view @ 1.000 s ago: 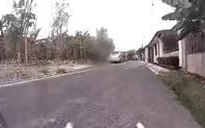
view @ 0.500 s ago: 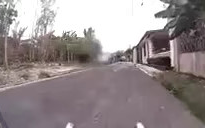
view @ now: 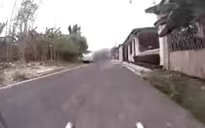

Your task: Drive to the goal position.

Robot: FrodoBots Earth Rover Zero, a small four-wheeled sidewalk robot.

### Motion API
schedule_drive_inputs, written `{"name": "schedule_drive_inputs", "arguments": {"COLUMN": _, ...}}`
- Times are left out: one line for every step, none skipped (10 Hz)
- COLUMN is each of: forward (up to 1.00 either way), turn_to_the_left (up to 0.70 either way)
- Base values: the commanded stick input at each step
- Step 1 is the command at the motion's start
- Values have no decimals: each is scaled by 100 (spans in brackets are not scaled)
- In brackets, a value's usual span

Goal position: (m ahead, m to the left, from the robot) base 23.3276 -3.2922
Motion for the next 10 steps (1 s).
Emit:
{"name": "schedule_drive_inputs", "arguments": {"forward": 100, "turn_to_the_left": 0}}
{"name": "schedule_drive_inputs", "arguments": {"forward": 100, "turn_to_the_left": 0}}
{"name": "schedule_drive_inputs", "arguments": {"forward": 100, "turn_to_the_left": 0}}
{"name": "schedule_drive_inputs", "arguments": {"forward": 100, "turn_to_the_left": 0}}
{"name": "schedule_drive_inputs", "arguments": {"forward": 100, "turn_to_the_left": 0}}
{"name": "schedule_drive_inputs", "arguments": {"forward": 100, "turn_to_the_left": 0}}
{"name": "schedule_drive_inputs", "arguments": {"forward": 100, "turn_to_the_left": 0}}
{"name": "schedule_drive_inputs", "arguments": {"forward": 100, "turn_to_the_left": 0}}
{"name": "schedule_drive_inputs", "arguments": {"forward": 100, "turn_to_the_left": 0}}
{"name": "schedule_drive_inputs", "arguments": {"forward": 100, "turn_to_the_left": 0}}
